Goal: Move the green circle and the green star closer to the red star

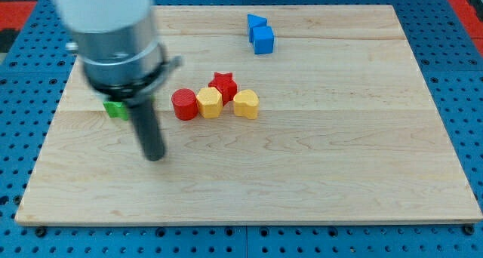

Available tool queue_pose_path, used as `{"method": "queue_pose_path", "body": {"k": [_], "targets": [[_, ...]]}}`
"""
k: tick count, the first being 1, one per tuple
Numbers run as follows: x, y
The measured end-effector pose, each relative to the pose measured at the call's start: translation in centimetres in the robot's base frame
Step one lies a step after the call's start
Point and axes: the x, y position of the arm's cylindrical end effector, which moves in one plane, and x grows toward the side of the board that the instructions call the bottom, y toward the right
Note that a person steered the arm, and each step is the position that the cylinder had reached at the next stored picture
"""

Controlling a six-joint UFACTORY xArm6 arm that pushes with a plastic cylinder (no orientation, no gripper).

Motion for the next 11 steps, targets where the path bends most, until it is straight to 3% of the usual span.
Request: {"method": "queue_pose_path", "body": {"k": [2,4,8,11], "targets": [[-1.9,-8.9],[-6.8,-4.4],[-18.0,-1.9],[-21.2,4.6]]}}
